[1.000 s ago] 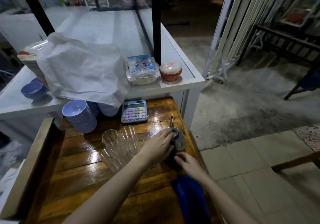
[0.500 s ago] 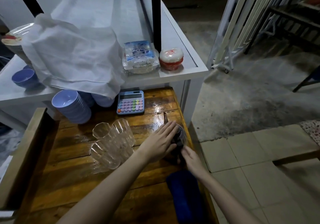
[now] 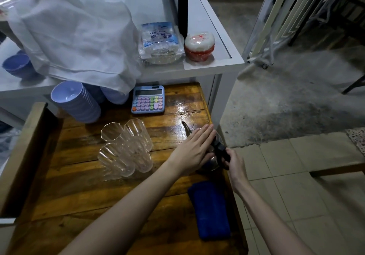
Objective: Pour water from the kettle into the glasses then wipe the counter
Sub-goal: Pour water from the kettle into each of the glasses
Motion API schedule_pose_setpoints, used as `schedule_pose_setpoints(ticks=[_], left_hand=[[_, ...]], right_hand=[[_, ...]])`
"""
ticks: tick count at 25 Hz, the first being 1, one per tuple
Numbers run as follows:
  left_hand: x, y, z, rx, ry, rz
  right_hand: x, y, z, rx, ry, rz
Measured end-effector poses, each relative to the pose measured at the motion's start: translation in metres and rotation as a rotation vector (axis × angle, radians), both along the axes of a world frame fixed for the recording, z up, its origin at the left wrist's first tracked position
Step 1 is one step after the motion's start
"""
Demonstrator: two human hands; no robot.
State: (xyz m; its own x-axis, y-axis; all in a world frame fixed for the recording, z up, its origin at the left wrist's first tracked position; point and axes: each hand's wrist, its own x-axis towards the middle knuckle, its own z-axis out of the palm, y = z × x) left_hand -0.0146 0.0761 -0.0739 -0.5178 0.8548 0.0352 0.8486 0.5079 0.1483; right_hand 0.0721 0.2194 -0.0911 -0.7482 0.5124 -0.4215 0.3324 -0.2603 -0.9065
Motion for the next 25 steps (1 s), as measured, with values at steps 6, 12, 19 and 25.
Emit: schedule_pose_setpoints(ticks=[6,12,19,25], left_hand=[[0.010,-0.015,0.016,0.026,-0.037,0.035],[0.022,-0.033,0.045,0.129,-0.020,0.147],[0.035,-0.061,0.063,0.263,-0.050,0.266],[0.044,-0.078,0.065,0.356,-0.057,0.305]], right_hand=[[0.003,-0.007,0.020,0.048,0.033,0.016],[0.003,-0.019,0.053,0.110,0.080,0.150],[-0.001,-0.038,0.083,0.181,0.093,0.320],[-0.003,-0.049,0.099,0.269,0.080,0.419]])
